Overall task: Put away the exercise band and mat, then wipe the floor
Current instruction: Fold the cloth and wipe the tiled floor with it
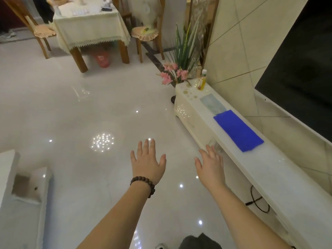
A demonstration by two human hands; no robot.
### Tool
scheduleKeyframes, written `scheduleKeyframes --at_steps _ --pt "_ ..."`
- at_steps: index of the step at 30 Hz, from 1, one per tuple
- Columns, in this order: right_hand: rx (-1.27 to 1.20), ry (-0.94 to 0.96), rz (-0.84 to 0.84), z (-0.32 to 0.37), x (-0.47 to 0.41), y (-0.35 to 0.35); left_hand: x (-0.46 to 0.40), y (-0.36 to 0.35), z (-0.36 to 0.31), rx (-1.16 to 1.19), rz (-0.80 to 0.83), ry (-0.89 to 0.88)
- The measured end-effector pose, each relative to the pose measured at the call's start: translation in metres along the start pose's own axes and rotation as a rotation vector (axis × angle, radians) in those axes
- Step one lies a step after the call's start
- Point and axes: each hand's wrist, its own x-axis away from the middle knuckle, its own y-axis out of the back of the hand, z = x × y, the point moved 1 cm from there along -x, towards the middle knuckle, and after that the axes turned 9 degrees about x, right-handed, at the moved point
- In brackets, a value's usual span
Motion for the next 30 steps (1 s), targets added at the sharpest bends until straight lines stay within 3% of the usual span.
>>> scheduleKeyframes --at_steps 8,18,30 --pt "0.031 -0.121 0.0 -0.023 -0.156 -0.012 -0.172 -0.034 -0.043 -0.007 0.057 -0.105" --pt "-0.032 -0.334 0.021 -0.095 -0.408 -0.026 -0.444 -0.086 -0.154 -0.088 0.25 -0.276" --pt "-0.055 -0.596 0.079 -0.133 -0.564 -0.047 -0.654 -0.138 -0.236 -0.135 0.444 -0.507"
